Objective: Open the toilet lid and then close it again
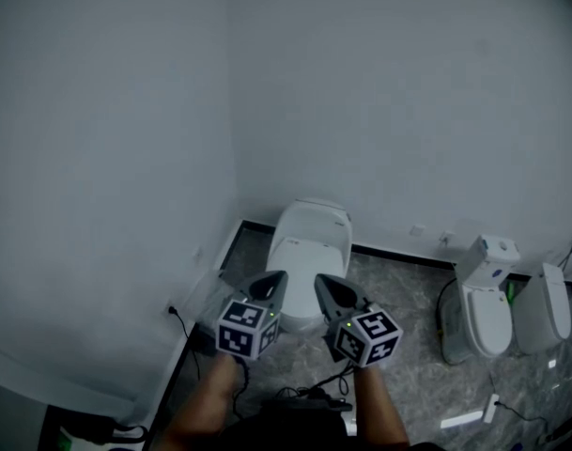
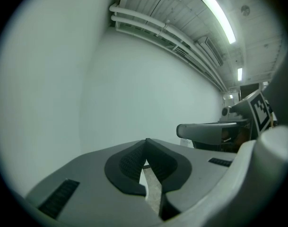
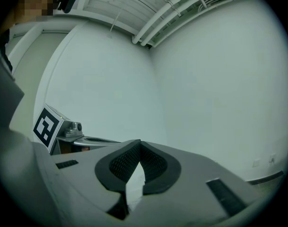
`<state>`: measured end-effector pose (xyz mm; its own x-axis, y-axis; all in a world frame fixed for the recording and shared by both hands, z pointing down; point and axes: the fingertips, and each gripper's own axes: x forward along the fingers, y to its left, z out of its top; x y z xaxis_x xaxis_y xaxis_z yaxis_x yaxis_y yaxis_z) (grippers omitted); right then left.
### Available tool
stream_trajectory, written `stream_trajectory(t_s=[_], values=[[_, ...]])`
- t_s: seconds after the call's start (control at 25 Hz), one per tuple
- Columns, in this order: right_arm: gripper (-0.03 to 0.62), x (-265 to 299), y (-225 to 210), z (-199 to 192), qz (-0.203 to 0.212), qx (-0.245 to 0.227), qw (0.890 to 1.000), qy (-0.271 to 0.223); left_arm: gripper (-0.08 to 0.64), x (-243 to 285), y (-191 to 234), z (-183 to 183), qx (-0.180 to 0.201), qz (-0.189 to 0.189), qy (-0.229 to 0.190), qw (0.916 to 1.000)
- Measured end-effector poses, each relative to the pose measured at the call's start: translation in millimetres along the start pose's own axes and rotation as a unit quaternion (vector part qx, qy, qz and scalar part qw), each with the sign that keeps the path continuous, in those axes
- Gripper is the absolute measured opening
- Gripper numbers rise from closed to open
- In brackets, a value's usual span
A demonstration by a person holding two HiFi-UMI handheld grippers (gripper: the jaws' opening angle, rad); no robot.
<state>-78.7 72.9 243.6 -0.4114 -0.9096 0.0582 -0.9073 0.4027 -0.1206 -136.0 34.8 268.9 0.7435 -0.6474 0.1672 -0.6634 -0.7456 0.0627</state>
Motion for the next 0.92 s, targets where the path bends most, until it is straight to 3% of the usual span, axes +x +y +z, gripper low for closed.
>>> stream_trajectory(t_s=[0.92], values=[[0.008,6.7,6.2,3.5,0.013,-0.008,1.000,0.002,0.006,-1.1,-0.9,3.9,0.009,-0.003,-0.002,1.0000]])
